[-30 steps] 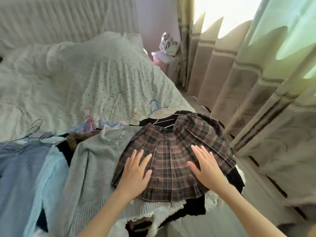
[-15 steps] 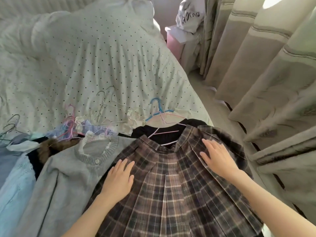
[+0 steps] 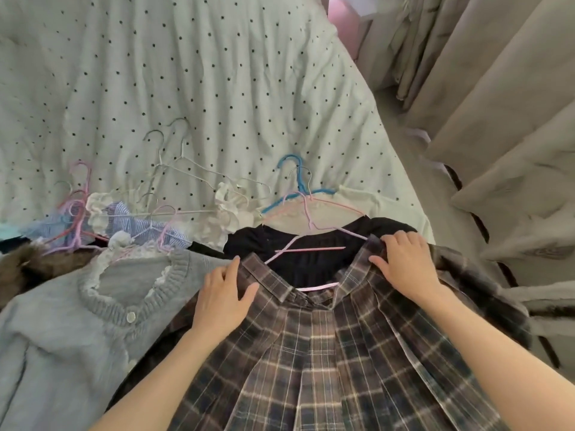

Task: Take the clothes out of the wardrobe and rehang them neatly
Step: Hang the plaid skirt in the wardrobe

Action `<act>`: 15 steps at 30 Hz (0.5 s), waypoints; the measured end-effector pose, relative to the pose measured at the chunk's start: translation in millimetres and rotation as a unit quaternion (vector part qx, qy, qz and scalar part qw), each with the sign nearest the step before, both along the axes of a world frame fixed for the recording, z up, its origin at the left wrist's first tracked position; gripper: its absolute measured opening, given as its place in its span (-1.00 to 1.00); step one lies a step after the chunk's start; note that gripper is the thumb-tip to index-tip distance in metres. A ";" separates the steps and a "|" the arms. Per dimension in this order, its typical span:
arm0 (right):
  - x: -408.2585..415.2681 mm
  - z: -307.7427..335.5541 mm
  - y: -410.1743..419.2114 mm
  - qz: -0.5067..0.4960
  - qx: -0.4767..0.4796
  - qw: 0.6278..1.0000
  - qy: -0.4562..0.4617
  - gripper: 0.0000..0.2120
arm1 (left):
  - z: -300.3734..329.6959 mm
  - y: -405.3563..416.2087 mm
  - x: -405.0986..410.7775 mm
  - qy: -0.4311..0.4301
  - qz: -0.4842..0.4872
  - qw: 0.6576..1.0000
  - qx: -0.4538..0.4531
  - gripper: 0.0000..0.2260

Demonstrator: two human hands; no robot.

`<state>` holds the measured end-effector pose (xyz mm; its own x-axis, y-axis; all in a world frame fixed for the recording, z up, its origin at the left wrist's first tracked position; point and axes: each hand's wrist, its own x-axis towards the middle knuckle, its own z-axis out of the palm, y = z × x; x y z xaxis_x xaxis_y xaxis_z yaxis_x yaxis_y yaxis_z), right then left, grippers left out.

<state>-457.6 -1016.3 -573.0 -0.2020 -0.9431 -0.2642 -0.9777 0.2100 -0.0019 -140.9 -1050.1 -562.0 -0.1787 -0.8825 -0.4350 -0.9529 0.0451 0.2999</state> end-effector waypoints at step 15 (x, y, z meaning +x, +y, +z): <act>18.9 106.5 71.3 -0.047 -0.150 0.959 -0.236 -0.84 | 68.9 22.3 17.9 0.079 -0.033 0.996 -0.008 -0.64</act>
<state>-438.7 -945.0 -466.5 -0.2141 -0.9745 -0.0668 -0.8302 0.2175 -0.5133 -123.0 -1027.7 -493.0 -0.3025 -0.8728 -0.3830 -0.8886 0.1128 0.4446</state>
